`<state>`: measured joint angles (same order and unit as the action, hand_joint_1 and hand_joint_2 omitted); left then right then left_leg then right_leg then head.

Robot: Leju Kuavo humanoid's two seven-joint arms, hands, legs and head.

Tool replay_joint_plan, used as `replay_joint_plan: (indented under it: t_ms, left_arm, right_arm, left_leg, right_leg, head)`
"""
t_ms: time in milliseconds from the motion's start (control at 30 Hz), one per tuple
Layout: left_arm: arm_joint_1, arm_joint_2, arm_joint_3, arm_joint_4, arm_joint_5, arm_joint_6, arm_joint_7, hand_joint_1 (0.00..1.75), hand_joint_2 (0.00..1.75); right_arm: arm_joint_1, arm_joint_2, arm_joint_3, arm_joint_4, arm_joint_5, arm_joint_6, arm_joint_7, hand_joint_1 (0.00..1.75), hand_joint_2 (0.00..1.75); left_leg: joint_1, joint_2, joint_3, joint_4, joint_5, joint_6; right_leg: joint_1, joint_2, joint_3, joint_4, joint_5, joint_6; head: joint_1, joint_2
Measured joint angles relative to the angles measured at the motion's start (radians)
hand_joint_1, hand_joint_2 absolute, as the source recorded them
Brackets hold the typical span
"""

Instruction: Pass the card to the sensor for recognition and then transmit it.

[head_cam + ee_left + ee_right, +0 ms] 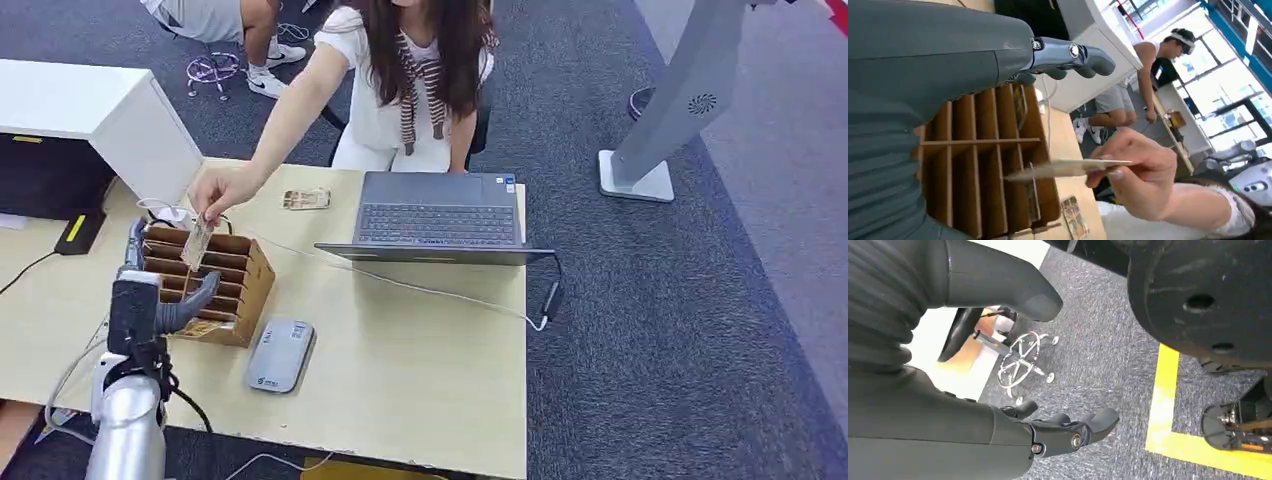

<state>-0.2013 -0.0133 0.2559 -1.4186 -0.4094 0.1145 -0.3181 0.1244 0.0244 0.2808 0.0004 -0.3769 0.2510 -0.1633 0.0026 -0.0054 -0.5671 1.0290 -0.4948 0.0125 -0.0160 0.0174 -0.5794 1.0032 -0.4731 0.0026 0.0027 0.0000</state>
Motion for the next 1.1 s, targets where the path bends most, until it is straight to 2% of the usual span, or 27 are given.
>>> replay_joint_plan:
  t_ms: [300,1100]
  left_arm:
    - [-0.167,0.051,-0.144,0.167,-0.185,0.076,0.082,0.00,1.75]
    - [-0.587,0.195,-0.468,0.612,-0.642,0.302,0.285,0.00,1.75]
  right_arm:
    - [-0.004,-0.019,0.022,0.000,0.031,0.013,0.010,0.00,1.75]
    - [-0.027,-0.060,0.070,0.003,0.107,0.032,0.045,0.00,1.75]
  left_leg:
    - [0.000,0.000,0.000,0.000,0.001,0.000]
    - [0.000,0.000,-0.001,0.001,0.002,0.000]
  right_leg:
    - [0.000,0.000,0.000,0.000,0.000,0.000]
    - [0.000,0.001,0.000,0.000,0.001,-0.001]
  head:
    - [0.000,0.000]
    - [0.000,0.000]
